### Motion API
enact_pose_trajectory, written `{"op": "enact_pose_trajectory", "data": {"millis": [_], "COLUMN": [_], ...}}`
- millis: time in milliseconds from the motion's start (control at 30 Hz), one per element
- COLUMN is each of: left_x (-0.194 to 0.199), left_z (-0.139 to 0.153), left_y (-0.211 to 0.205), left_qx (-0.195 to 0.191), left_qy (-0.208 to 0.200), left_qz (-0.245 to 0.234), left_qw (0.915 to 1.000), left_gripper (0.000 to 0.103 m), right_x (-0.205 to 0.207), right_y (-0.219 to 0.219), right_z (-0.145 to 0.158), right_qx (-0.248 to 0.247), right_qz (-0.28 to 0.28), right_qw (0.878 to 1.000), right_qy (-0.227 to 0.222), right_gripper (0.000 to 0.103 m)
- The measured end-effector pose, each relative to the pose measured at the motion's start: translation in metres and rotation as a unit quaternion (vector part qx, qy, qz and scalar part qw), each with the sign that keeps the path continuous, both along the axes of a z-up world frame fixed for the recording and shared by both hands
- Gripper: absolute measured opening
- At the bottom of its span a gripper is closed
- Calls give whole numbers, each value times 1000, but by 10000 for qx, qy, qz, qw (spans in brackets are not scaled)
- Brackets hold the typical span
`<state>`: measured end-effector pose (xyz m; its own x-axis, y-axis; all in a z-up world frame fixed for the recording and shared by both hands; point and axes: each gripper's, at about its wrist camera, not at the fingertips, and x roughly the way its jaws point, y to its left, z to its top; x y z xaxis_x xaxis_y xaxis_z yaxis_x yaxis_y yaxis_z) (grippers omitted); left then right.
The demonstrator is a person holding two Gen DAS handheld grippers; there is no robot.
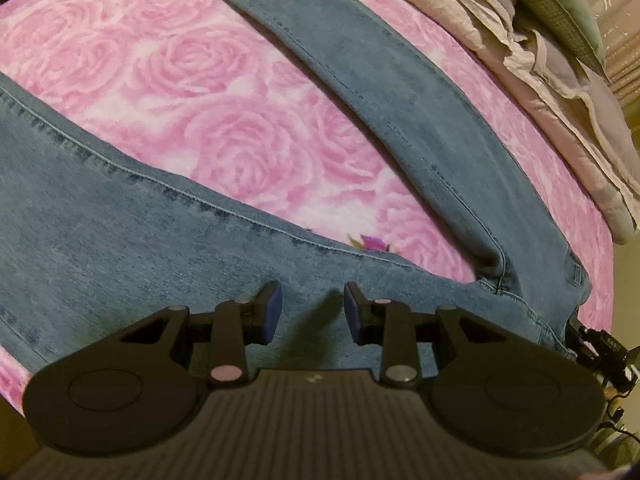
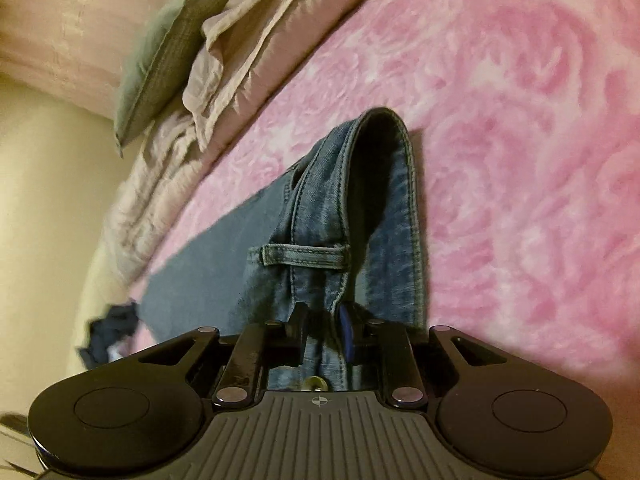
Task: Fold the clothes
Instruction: 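Grasp the jeans waistband with the right tool and pull it straight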
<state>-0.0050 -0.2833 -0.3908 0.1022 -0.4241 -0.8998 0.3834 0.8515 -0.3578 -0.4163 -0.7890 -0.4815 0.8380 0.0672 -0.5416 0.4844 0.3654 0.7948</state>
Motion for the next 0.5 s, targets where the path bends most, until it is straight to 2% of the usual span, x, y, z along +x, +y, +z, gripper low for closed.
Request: {"op": "enact_pose_trajectory", "data": {"millis": [133, 233, 467, 500], "left_x": [-1, 0, -4, -5], "left_z": [-2, -3, -9, -9], "left_y": [-2, -4, -11, -12], "left_qx": [22, 37, 40, 40], "left_qy": [45, 62, 130, 135], "left_qz": [-29, -29, -74, -109], "left_qw": [10000, 10000, 9999, 9998], "left_gripper": [29, 29, 29, 29], "right_x": [-12, -18, 5, 6], "right_y": [-3, -5, -2, -1], "right_z": [2, 3, -1, 0], "right_qx": [168, 222, 18, -85], "right_qz": [-79, -150, 93, 125], "right_qw": [9998, 9995, 9997, 9998], "right_qy": [-81, -159, -220, -126], "right_gripper": [22, 34, 35, 29]}}
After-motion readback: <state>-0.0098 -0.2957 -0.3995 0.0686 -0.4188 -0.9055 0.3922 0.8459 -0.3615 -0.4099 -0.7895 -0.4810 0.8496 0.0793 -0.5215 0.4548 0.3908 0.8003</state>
